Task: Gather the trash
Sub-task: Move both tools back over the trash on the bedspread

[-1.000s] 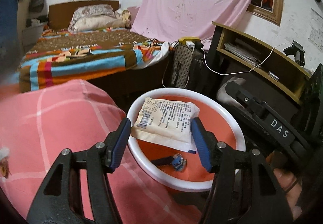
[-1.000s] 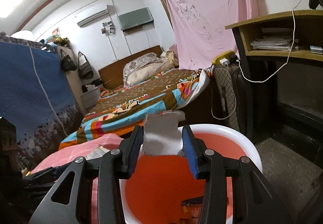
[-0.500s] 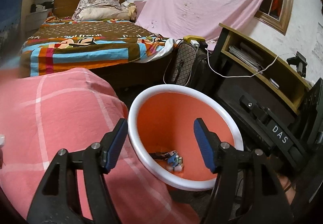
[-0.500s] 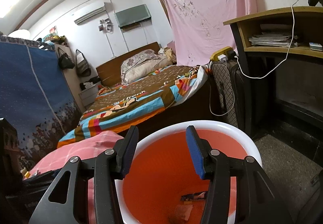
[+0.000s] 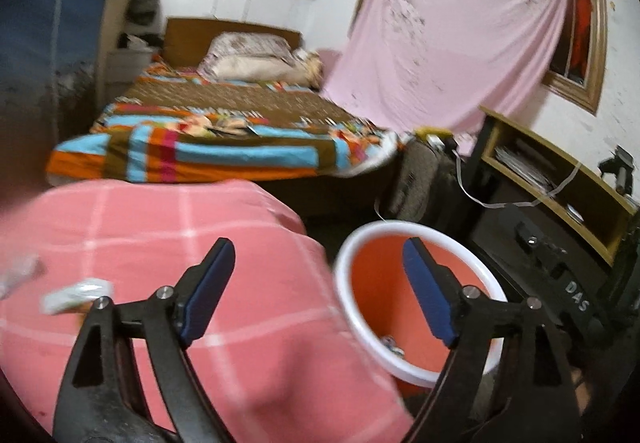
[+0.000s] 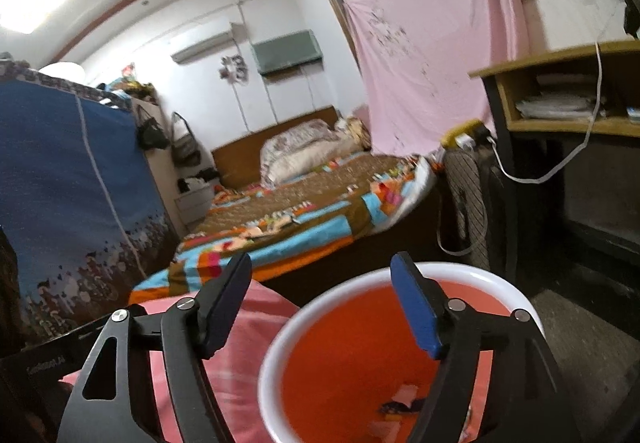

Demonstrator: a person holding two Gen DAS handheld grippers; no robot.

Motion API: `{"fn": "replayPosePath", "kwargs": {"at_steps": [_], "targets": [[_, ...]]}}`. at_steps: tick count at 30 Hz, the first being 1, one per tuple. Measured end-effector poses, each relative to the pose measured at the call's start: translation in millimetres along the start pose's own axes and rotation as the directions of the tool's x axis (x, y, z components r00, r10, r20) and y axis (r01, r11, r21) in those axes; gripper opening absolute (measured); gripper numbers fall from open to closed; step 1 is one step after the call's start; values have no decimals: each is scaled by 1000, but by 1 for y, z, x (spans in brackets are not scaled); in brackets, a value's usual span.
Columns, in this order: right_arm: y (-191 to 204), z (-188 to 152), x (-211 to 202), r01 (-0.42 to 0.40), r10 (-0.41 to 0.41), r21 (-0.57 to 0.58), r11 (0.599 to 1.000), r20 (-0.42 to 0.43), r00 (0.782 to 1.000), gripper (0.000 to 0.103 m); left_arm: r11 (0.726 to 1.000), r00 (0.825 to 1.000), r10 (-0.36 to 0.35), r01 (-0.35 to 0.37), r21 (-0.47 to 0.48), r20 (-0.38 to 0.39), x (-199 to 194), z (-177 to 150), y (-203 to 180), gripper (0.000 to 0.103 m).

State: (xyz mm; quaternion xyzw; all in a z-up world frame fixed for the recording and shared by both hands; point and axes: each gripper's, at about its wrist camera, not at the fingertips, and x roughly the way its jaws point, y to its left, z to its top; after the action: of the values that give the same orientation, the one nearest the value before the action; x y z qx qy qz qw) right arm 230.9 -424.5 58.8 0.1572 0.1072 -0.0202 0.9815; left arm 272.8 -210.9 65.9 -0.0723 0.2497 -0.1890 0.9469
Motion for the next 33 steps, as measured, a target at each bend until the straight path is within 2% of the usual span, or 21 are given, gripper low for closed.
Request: {"fn": "replayPosePath", "kwargs": {"at_steps": [2,5,6,8,10,15,20,28,31,33], "targets": [[12,1,-4,-29,29,-19,999,30,999,76,999,999,32,-31,-11,39,-11,1,11,73],[30,1,-8,-65,69,-54,996,74,995,80,996,990,89,-86,-30,108,-31,2,27,84],[37,1,-10,-82,88,-64,995,90,992,84,994,985,110,-106,-37,135,-38,3,33,88],[48,1,-13,-106,115,-77,991,118,986,90,988,971,150,-143,-49,187,-52,3,44,89],[59,1,-16,-120,131,-85,989,151,980,103,980,952,199,-191,-59,232,-66,3,55,89],[88,-3,-23,-168,191,-119,978,210,959,103,959,914,283,-267,-94,292,-95,-1,84,89],[118,-8,-25,-218,256,-181,959,219,942,103,939,882,344,-322,-119,321,-119,-5,113,89],[165,-19,-25,-291,353,-295,910,186,917,103,910,839,412,-402,-105,355,-147,-16,149,89],[184,-27,-21,-326,390,-333,885,144,910,103,896,823,437,-432,-100,363,-153,-19,162,89],[195,-34,-15,-340,400,-361,868,104,911,103,889,818,451,-447,-98,356,-155,-22,173,89]]}}
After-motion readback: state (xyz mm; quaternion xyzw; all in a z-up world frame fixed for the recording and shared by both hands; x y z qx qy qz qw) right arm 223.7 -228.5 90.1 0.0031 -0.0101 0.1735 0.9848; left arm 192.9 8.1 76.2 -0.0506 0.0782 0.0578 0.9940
